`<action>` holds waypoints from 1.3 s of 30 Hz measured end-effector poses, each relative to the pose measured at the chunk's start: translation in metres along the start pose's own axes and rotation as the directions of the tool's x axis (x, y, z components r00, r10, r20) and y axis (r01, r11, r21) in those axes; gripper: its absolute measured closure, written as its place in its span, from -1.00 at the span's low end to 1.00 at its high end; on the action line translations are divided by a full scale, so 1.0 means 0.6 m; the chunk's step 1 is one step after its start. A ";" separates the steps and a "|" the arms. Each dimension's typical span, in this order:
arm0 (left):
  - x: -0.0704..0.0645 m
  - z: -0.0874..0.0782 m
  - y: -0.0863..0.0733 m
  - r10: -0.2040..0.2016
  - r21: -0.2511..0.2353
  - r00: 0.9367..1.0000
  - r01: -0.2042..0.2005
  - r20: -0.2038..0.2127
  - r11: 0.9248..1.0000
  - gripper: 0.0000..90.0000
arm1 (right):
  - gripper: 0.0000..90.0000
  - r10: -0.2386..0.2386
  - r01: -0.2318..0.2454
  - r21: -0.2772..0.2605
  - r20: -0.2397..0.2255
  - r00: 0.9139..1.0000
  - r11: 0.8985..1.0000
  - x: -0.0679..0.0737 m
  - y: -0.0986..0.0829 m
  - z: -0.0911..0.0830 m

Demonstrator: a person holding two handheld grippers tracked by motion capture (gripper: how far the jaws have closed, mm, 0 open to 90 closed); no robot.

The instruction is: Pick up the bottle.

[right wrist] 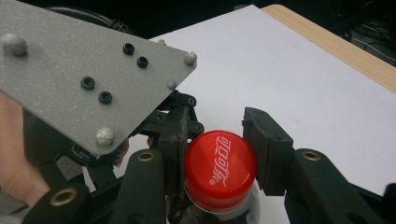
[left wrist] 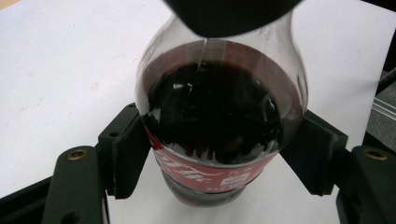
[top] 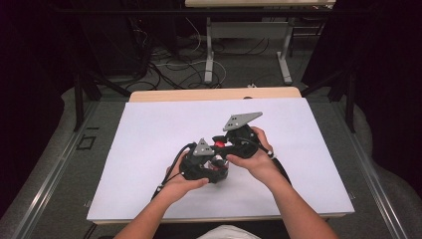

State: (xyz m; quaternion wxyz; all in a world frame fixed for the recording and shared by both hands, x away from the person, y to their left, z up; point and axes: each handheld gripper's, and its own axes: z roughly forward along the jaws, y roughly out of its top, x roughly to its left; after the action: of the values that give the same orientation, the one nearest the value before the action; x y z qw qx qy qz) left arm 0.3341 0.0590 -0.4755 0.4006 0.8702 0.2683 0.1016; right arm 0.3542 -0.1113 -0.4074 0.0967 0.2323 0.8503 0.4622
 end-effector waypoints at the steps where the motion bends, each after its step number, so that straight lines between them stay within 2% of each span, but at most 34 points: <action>1: -0.001 -0.001 0.000 -0.004 0.007 1.000 0.004 0.006 1.000 -0.34 | 0.37 -0.007 0.007 0.004 -0.014 1.000 1.000 -0.001 0.000 -0.001; 2: -0.001 0.000 0.000 0.004 0.001 1.000 -0.004 0.008 1.000 -0.33 | 0.37 -0.023 0.024 0.016 -0.031 0.999 1.000 -0.004 0.001 -0.002; 4: -0.003 0.000 0.000 -0.013 -0.006 1.000 0.013 0.027 1.000 -0.33 | 0.37 -0.036 0.037 0.024 -0.063 0.997 0.999 -0.008 0.002 -0.003; 5: -0.002 -0.001 0.000 -0.003 -0.002 1.000 0.003 0.030 1.000 -0.33 | 0.37 -0.048 0.049 0.013 -0.069 0.996 0.999 -0.009 0.003 -0.003; 6: -0.002 -0.003 0.001 0.002 0.010 0.999 -0.003 0.044 1.000 -0.33 | 0.37 -0.069 0.071 0.016 -0.091 0.993 0.997 -0.011 0.003 -0.003; 8: -0.003 -0.002 0.001 0.006 -0.003 0.999 -0.006 0.039 1.000 -0.34 | 0.37 -0.112 0.116 0.019 -0.127 0.985 0.993 -0.015 0.005 -0.004; 9: -0.004 -0.002 0.001 0.016 -0.006 0.999 -0.015 0.043 1.000 -0.34 | 0.37 -0.134 0.140 0.022 -0.160 0.978 0.990 -0.019 0.007 -0.004; 10: -0.004 -0.002 0.001 0.016 -0.006 0.999 -0.015 0.043 1.000 -0.34 | 0.37 -0.138 0.146 0.034 -0.181 0.974 0.989 -0.021 0.008 -0.006; 11: -0.005 -0.005 0.002 0.023 0.006 0.998 -0.023 0.060 1.000 -0.34 | 0.37 -0.138 0.146 0.034 -0.181 0.974 0.989 -0.021 0.008 -0.006; 12: -0.007 -0.003 0.002 0.031 -0.009 0.998 -0.030 0.053 1.000 -0.34 | 0.37 -0.177 0.194 0.047 -0.245 0.953 0.980 -0.026 0.012 -0.008; 13: -0.007 -0.005 0.004 0.046 -0.009 0.997 -0.046 0.068 0.999 -0.34 | 0.37 -0.202 0.220 0.040 -0.268 0.942 0.975 -0.030 0.014 -0.009; 15: -0.010 -0.004 0.004 0.037 -0.023 0.997 -0.036 0.063 0.999 -0.34 | 0.36 -0.235 0.255 0.023 -0.317 0.919 0.967 -0.037 0.015 -0.011; 16: -0.010 -0.005 0.005 0.042 -0.026 0.997 -0.040 0.060 0.999 -0.34 | 0.36 -0.235 0.255 0.023 -0.317 0.919 0.967 -0.037 0.015 -0.011; 17: -0.009 -0.006 0.005 0.034 -0.026 0.997 -0.033 0.063 0.999 -0.34 | 0.35 -0.208 0.223 0.011 -0.317 0.925 0.975 -0.041 0.015 -0.011; 18: -0.008 -0.007 0.005 0.034 -0.031 0.998 -0.032 0.060 0.999 -0.34 | 0.32 -0.196 0.212 0.018 -0.307 0.931 0.977 -0.039 0.016 -0.013; 19: -0.005 -0.011 0.006 0.018 -0.012 0.998 -0.017 0.065 1.000 -0.34 | 0.20 -0.191 0.206 0.023 -0.287 0.939 0.978 -0.036 0.016 -0.013; 20: -0.005 -0.009 0.004 0.001 -0.028 0.999 0.001 0.053 1.000 -0.34 | 0.14 -0.183 0.192 0.013 -0.252 0.950 0.981 -0.032 0.016 -0.012; 21: -0.005 -0.009 0.004 0.001 -0.028 0.999 0.001 0.053 1.000 -0.34 | 0.10 -0.191 0.198 0.010 -0.222 0.956 0.980 -0.029 0.017 -0.011; 22: 0.001 -0.011 0.005 0.002 -0.022 0.999 -0.001 0.040 1.000 -0.34 | 0.08 -0.181 0.191 0.029 -0.203 0.962 0.981 -0.024 0.017 -0.013; 23: 0.001 -0.011 0.005 0.002 -0.022 0.999 -0.001 0.040 1.000 -0.34 | 0.08 -0.181 0.191 0.029 -0.203 0.962 0.981 -0.024 0.017 -0.013; 24: 0.002 -0.010 0.004 -0.004 -0.036 1.000 0.005 0.019 0.999 -0.34 | 0.04 -0.163 0.169 0.035 -0.135 0.977 0.985 -0.015 0.017 -0.012; 26: 0.005 -0.011 0.003 -0.031 -0.040 1.000 0.031 0.000 0.999 -0.34 | 0.03 -0.141 0.144 0.036 -0.062 0.988 0.989 -0.007 0.017 -0.011; 27: 0.005 -0.011 0.003 -0.031 -0.040 1.000 0.031 0.000 0.999 -0.34 | 0.03 -0.147 0.148 0.042 -0.028 0.989 0.988 -0.003 0.017 -0.012; 28: 0.007 -0.012 0.003 -0.034 -0.040 0.999 0.034 -0.013 0.999 -0.34 | 0.03 -0.119 0.119 0.037 -0.001 0.993 0.992 0.004 0.017 -0.012; 31: 0.009 -0.012 0.003 -0.044 -0.042 0.999 0.044 -0.018 0.998 -0.34 | 0.05 -0.081 0.082 -0.013 0.053 0.995 0.997 0.017 0.015 -0.010; 32: 0.009 -0.012 0.002 -0.051 -0.042 0.998 0.050 -0.022 0.998 -0.34 | 0.05 -0.072 0.074 -0.020 0.078 0.994 0.997 0.022 0.015 -0.009; 33: 0.009 -0.013 0.002 -0.053 -0.038 0.998 0.052 -0.026 0.998 -0.34 | 0.05 -0.072 0.074 -0.020 0.078 0.994 0.997 0.022 0.015 -0.009; 34: 0.009 -0.011 0.002 -0.063 -0.047 0.997 0.061 -0.037 0.997 -0.34 | 0.10 -0.056 0.059 -0.029 0.107 0.993 0.998 0.030 0.015 -0.006; 36: 0.008 -0.011 0.001 -0.073 -0.041 0.997 0.071 -0.037 0.997 -0.34 | 0.17 -0.061 0.067 -0.044 0.136 0.989 0.997 0.034 0.015 -0.002; 39: 0.008 -0.011 0.001 -0.073 -0.044 0.997 0.071 -0.034 0.997 -0.34 | 0.28 -0.057 0.066 -0.053 0.157 0.986 0.996 0.035 0.015 0.003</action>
State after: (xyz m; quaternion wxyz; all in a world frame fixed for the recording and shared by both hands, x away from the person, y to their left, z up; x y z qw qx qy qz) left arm 0.3356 0.0656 -0.4708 0.4176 0.8493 0.3043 0.1083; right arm 0.3392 -0.0956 -0.3999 0.1834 0.2385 0.8333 0.4638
